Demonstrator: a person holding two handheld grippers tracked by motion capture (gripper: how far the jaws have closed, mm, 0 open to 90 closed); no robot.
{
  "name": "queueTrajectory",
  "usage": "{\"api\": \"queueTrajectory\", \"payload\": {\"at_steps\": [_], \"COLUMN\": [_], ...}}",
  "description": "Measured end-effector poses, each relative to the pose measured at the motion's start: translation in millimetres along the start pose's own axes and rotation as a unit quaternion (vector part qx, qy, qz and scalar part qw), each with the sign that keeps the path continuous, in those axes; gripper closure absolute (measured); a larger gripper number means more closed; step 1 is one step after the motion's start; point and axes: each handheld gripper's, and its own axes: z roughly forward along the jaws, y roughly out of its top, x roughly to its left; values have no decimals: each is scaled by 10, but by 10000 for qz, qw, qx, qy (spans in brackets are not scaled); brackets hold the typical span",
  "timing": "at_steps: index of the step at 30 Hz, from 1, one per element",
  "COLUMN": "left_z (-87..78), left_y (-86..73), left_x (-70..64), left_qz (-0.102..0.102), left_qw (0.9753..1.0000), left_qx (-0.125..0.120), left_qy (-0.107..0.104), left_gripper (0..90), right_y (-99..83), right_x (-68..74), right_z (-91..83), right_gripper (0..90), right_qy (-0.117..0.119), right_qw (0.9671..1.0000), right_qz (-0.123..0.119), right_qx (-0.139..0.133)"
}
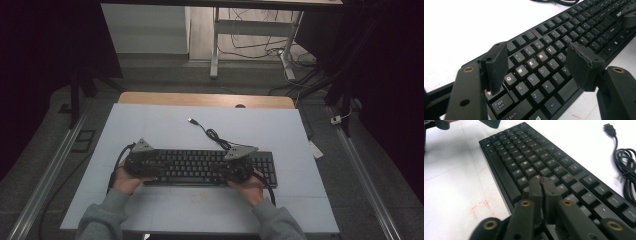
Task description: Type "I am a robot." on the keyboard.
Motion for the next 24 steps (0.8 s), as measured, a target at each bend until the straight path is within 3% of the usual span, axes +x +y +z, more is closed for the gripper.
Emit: {"api": "queueTrajectory", "payload": {"at_steps": [15, 24], "left_z": [1, 14], "left_y": [0, -1], "left_x": [1, -7], "left_qz": [21, 37], "left_qw": [10000, 10000], "left_qx": [26, 76], "left_qy": [-8, -9], "left_gripper": [345, 343], "right_y": [122, 117], "right_x": [144, 149], "right_z": [297, 396], "right_gripper": [896, 894], "right_qy": [35, 19], "right_qw": [9997, 9996], "right_qz": [-186, -148], "right_qx": [160, 248]}}
